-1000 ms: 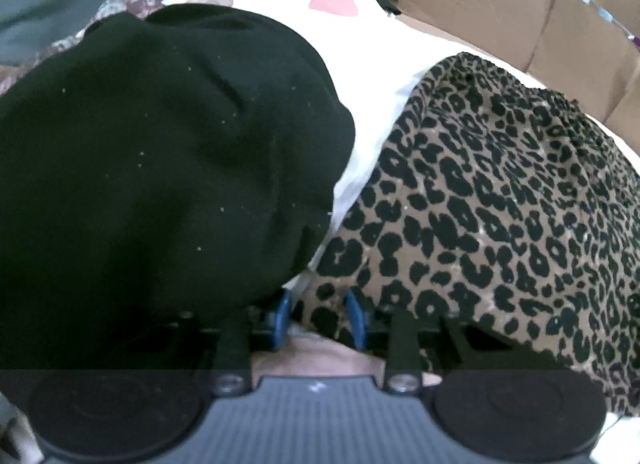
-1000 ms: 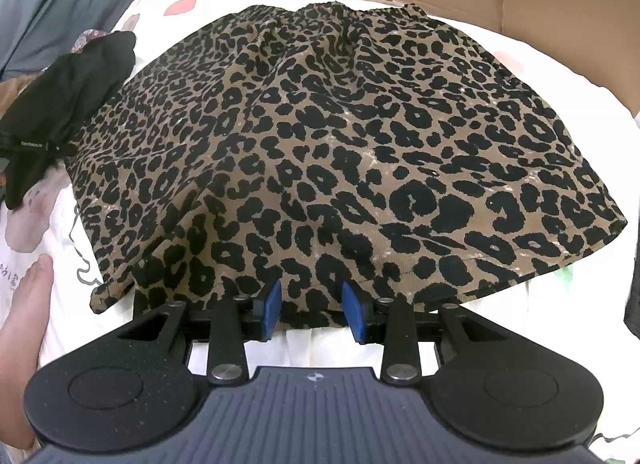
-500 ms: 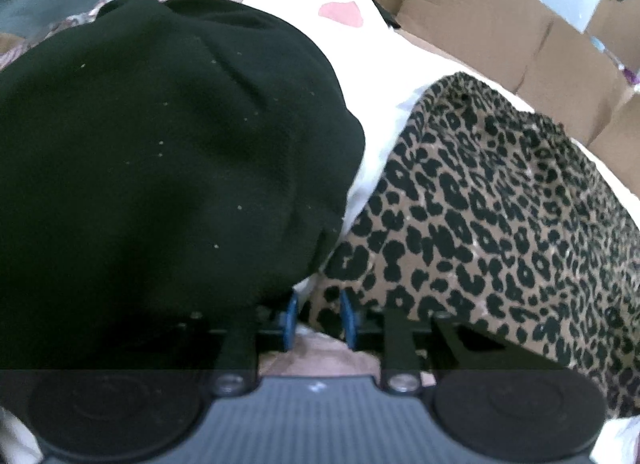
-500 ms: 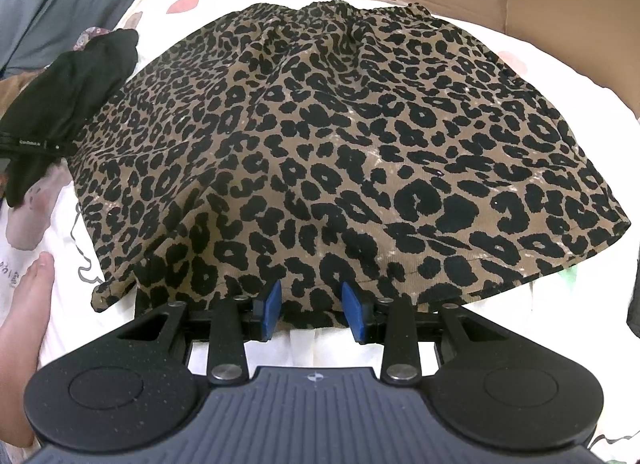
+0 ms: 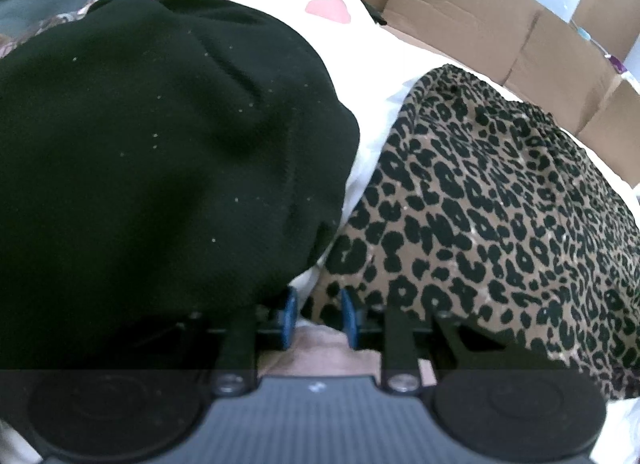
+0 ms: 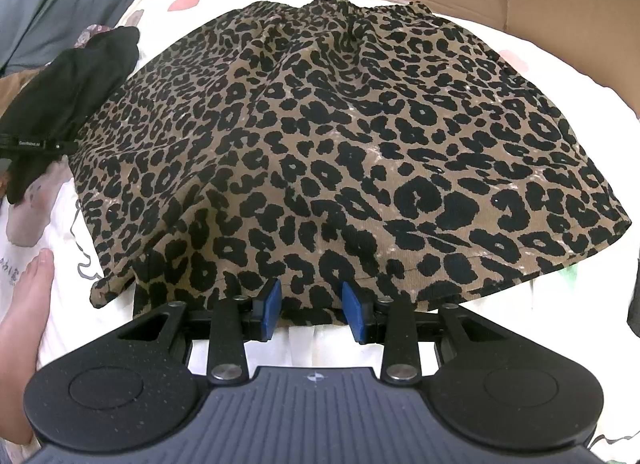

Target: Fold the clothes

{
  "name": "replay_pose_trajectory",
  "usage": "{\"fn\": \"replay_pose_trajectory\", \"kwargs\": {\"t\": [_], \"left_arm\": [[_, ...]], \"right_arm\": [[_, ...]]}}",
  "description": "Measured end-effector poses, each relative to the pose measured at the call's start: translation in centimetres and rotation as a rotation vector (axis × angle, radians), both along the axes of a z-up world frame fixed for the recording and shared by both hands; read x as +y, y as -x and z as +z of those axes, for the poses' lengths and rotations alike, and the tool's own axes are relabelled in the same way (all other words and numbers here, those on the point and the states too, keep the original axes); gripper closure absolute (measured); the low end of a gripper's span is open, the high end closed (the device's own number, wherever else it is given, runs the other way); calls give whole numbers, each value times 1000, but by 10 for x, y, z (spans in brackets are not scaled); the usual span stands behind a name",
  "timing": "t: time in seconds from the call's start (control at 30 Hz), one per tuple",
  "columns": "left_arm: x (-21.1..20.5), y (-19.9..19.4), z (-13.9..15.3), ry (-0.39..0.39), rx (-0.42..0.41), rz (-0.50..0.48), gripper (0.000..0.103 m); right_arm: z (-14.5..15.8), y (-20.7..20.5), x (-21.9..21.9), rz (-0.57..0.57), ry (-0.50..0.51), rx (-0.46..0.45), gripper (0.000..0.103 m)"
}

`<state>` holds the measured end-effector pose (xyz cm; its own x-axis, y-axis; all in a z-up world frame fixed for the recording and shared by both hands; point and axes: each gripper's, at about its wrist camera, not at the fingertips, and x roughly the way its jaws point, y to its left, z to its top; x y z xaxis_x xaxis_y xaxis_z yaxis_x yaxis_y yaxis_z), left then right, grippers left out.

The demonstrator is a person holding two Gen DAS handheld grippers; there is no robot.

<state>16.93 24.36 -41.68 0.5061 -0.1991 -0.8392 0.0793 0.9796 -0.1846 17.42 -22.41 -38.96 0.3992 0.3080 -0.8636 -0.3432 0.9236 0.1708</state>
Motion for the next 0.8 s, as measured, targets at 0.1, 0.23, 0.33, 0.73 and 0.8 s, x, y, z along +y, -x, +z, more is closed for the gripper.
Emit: {"fn": "replay_pose_trajectory", "kwargs": {"t": [0.1,0.23,0.33,0.73,0.8], "left_arm": [[-4,1,7,-13,3,-10,97],[-7,4,23,-1,-6,-8,97],[-10,4,37,21,-7,-4,97],[-67,-16,89,148,-20,-100,97],[-74,-17,92,171,-19,-109,97]], "right_arm": [[1,0,1,1,-1,-2,63],[3,-1,-1,-4,-6,-8,63],[3,-1,-2,-16,-14,-6,63],[15,-3,-3,-34,-41,-61,63],[17,-3,-3,-36,-44,-66,63]]}}
